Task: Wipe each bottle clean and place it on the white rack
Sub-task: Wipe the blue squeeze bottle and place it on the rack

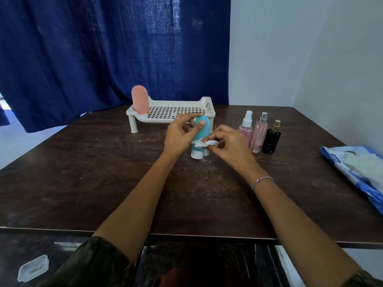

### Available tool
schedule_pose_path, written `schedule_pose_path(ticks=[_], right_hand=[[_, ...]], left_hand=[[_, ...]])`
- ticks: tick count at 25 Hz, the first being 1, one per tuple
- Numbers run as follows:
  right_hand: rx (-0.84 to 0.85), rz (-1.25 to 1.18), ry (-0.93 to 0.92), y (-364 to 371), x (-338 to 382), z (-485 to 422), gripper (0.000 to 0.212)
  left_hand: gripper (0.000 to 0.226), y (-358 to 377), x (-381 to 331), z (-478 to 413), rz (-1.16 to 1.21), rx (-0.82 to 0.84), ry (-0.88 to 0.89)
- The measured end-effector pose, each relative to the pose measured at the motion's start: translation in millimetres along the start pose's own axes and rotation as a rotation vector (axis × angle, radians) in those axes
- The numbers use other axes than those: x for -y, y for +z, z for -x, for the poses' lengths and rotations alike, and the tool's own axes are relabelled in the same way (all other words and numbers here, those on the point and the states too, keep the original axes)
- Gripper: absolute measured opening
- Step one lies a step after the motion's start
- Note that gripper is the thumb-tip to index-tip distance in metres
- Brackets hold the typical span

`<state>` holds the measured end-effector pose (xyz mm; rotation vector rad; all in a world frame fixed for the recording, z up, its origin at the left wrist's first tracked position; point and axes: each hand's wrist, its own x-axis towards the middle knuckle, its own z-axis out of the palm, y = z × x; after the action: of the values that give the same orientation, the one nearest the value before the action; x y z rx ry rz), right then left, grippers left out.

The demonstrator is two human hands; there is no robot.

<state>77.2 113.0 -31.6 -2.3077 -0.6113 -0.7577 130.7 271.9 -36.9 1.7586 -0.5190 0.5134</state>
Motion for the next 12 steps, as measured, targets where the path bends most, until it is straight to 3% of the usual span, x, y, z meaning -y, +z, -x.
schedule_pose_path(ticks=[6,12], right_hand=[[0.005,0.047,-0.009,2.5,-0.8,0.4,0.023],[0.072,0.073,-0.022,6.1,-0.5,0.1,0.024]], left_hand=[[0.062,1.2,-1.8,0.9,-0.279,0.021,0.029],[0.06,1.1,-3.5,-1.7,-0.312,-0.007,-0.033]])
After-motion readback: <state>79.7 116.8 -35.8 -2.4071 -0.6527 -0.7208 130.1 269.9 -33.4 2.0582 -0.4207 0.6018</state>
